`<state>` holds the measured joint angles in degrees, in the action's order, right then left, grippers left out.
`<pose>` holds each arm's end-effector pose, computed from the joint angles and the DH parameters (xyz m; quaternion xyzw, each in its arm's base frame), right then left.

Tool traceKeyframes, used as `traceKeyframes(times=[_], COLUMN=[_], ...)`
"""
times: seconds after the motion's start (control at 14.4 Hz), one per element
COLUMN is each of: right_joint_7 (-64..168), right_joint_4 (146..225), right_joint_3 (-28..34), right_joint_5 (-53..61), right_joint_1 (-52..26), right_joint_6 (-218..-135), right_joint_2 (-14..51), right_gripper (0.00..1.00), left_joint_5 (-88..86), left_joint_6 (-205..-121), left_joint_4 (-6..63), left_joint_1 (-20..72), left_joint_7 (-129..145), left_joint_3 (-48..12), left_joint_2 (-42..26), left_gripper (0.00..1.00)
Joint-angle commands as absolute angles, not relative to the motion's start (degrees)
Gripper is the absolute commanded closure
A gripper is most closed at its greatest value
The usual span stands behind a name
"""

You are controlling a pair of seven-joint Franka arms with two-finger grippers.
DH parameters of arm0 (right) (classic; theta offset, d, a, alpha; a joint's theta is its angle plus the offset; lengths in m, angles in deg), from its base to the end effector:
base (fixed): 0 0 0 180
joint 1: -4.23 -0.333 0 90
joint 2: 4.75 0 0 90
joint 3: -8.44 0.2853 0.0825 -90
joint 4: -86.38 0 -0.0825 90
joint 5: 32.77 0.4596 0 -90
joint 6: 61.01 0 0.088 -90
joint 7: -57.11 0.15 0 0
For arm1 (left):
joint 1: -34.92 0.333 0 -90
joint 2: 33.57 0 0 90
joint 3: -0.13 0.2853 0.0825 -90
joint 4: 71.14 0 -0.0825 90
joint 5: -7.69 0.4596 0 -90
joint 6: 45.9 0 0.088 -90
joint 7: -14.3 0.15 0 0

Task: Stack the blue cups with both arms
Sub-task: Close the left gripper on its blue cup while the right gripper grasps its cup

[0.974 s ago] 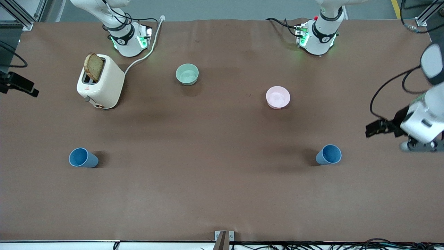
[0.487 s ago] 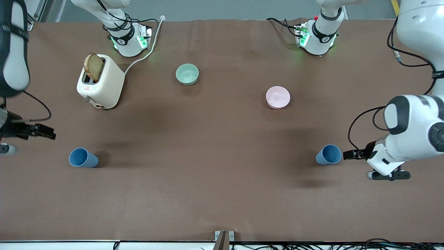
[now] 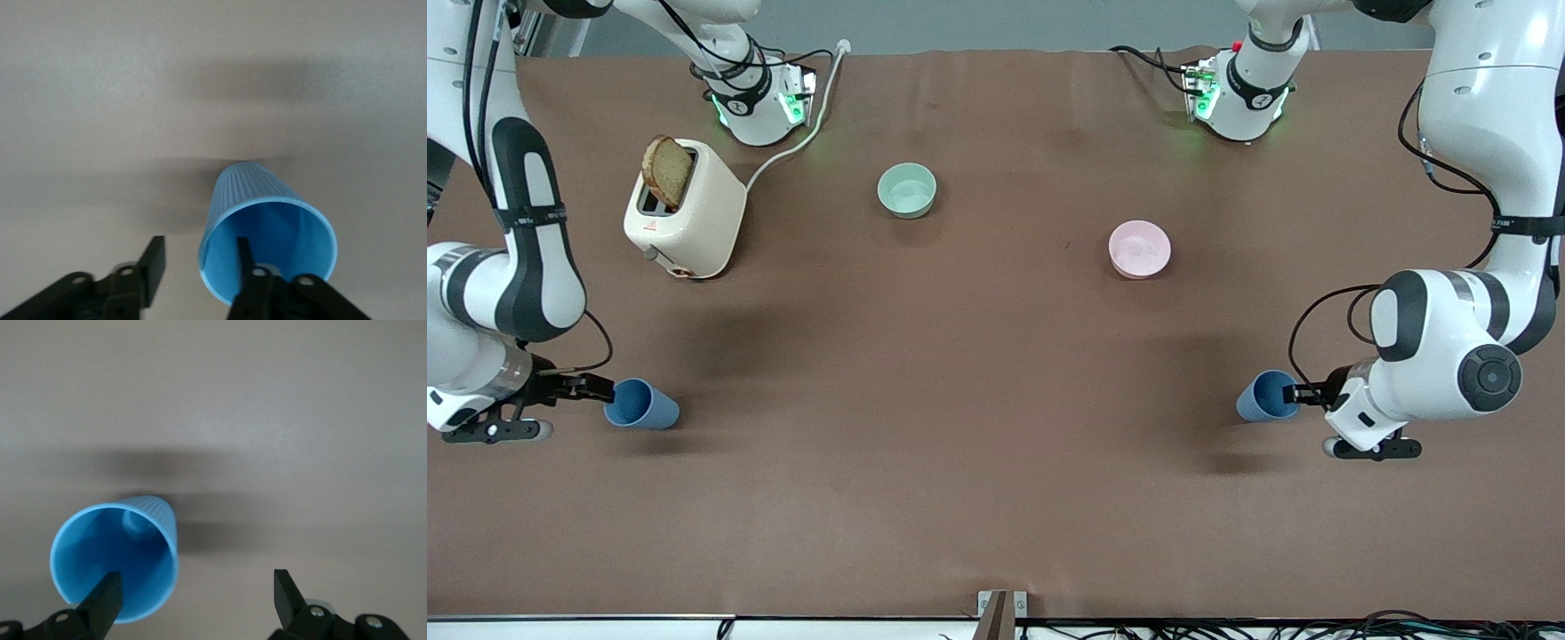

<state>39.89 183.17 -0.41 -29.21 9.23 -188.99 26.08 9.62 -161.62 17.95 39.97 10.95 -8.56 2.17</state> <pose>0.7020 -0.1658 0.1751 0.9996 0.0214 0.0025 0.0160 0.7212 -0.0372 0.1639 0.9967 -0.0003 -0.0775 0.0259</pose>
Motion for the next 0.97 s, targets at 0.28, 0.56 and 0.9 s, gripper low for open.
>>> traceKeyframes(times=[0.28,0.56,0.9], right_joint_7=[38.9,38.9,38.7], right_joint_4=[186.0,185.9,185.4], right_joint_3=[0.0,0.0,0.0], right_joint_5=[-24.8,-22.1,-22.0], right_joint_1=[9.2,9.2,9.2], right_joint_6=[-192.4,-194.2,-194.8], right_joint_2=[26.9,28.1,28.7], right_gripper=[0.40,0.90,1.00], left_joint_5=[10.7,10.6,9.8], left_joint_6=[-162.3,-161.7,-160.2], left_joint_4=[18.7,18.3,18.0], left_joint_1=[39.8,39.7,39.2], left_joint_7=[11.0,11.2,-0.2], left_joint_3=[-8.7,-9.0,-19.8], left_joint_2=[1.9,1.2,-4.6], left_gripper=[0.94,1.00,1.00])
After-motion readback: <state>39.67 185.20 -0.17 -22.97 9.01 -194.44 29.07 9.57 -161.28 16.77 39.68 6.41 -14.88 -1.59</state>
